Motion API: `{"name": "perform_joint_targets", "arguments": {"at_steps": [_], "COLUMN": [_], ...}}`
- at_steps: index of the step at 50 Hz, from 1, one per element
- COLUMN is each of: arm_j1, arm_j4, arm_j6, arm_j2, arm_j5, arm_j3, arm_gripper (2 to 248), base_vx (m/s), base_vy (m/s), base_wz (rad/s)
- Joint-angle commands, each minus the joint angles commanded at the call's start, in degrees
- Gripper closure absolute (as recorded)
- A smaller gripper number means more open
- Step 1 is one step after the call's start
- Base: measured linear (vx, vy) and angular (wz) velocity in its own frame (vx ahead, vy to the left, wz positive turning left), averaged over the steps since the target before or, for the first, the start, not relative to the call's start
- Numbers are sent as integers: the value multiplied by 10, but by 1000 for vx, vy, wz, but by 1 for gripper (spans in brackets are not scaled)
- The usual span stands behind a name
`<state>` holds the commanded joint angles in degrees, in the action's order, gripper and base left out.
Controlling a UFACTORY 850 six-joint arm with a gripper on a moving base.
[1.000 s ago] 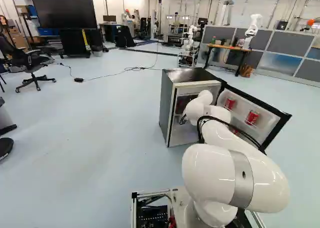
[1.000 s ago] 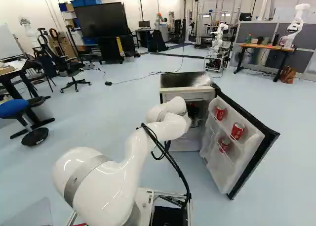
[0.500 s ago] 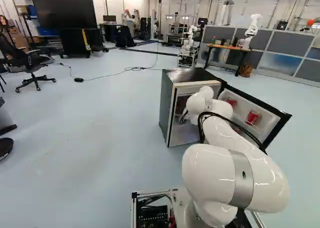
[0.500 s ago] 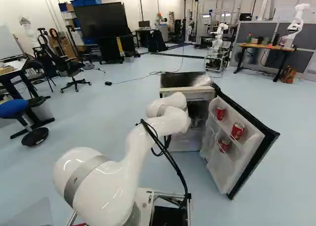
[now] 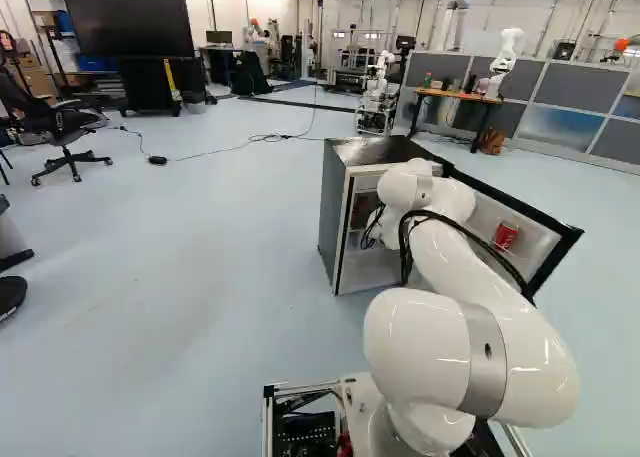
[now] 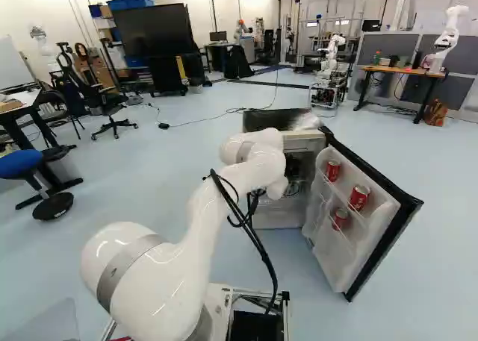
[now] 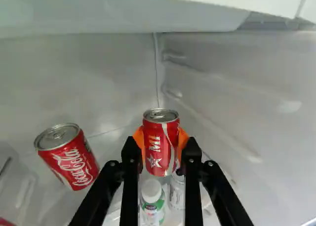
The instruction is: Grab a drink from the fridge
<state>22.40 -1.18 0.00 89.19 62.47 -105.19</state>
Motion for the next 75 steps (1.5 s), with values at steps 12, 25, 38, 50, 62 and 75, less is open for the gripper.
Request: {"name": "perform_joint_targets", "arguments": {"at_steps": [12,25,38,50,62,75], "arm_j1": [2,4,5,7,9,11], "arm_j4": [0,0,0,0,0,0], "arm_j6": [0,0,0,0,0,0], "arm_j2": [-41,-80,-114,-145,-189,-240], "arm_j5": [0,0,0,0,0,0], "arm_j3": [70,138,199,252,315,381], "arm_gripper": [162,162,162,162,162,162], "base_vx": [0,0,0,0,0,0], "base_vy": [0,0,0,0,0,0], "base_wz": [0,0,0,0,0,0]}}
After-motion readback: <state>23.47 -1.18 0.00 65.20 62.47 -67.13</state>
